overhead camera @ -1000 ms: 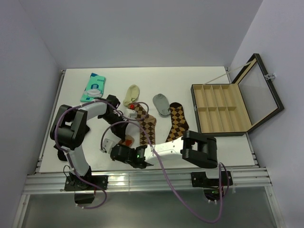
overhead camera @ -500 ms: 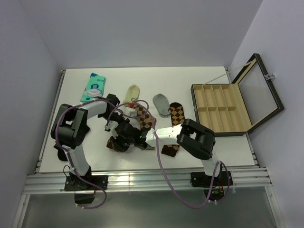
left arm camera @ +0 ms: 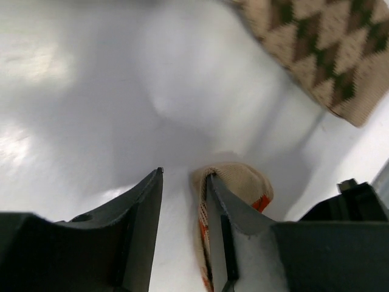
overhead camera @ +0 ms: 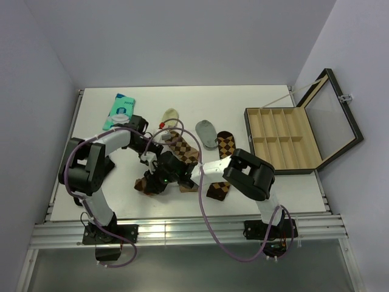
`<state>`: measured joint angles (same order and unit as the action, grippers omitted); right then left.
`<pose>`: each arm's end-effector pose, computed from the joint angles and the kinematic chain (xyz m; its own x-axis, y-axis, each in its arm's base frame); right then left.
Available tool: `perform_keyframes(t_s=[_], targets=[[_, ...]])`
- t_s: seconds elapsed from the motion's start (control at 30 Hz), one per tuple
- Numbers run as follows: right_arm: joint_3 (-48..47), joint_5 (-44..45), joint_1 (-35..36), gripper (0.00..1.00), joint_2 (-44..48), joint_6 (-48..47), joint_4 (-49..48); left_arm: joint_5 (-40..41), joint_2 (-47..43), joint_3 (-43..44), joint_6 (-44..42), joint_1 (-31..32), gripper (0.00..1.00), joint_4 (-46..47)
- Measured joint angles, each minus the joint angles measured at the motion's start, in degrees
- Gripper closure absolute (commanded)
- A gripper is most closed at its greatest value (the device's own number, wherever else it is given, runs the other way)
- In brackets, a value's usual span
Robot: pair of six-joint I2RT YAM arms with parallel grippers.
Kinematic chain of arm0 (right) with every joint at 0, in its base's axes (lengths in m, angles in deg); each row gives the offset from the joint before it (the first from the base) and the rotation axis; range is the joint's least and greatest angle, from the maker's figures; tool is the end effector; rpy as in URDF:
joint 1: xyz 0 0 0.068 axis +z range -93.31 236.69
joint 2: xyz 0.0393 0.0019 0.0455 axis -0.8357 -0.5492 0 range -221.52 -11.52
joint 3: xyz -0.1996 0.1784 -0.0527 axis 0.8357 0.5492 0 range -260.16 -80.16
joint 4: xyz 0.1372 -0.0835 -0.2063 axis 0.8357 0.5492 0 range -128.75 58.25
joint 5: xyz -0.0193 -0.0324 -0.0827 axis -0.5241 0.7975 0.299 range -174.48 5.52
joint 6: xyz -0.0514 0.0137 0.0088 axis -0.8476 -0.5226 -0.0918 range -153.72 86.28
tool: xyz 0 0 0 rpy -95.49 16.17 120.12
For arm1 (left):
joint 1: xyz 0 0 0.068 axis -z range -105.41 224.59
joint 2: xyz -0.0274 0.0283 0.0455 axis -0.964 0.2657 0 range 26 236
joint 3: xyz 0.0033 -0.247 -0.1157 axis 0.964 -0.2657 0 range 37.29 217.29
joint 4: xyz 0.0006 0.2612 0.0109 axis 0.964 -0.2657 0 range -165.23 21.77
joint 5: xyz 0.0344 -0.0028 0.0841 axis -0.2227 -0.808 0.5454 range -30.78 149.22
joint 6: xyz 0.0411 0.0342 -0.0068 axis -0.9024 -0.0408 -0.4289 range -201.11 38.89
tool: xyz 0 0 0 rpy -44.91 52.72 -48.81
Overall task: Roll the socks
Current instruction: Roll the sock at the center of the board.
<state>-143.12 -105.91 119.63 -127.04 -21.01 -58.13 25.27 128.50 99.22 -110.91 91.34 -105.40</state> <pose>0.1795 0.3799 0.1351 -0.4558 -0.4424 -0.7724 -0.8896 0.2546 0.3792 0.3048 -0.1124 0.1563 -0.6367 0.6221 -0.4556 0.7710 0.5197 -0.3680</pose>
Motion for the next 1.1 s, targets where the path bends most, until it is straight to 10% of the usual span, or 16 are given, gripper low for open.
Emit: perform_keyframes(t_s=[0.53,1.1], targets=[[-0.15,-11.61,-3.39,1.0,-2.6,5.14,-2.43,1.64,-9.01,0.94,0.61,-12.35,0.5,6.25],[-15.98,-15.28,-4.39,0.99,-7.02,4.24,22.77,0.46,-41.77,-16.74,-34.67,-15.06,0.34,-7.06]])
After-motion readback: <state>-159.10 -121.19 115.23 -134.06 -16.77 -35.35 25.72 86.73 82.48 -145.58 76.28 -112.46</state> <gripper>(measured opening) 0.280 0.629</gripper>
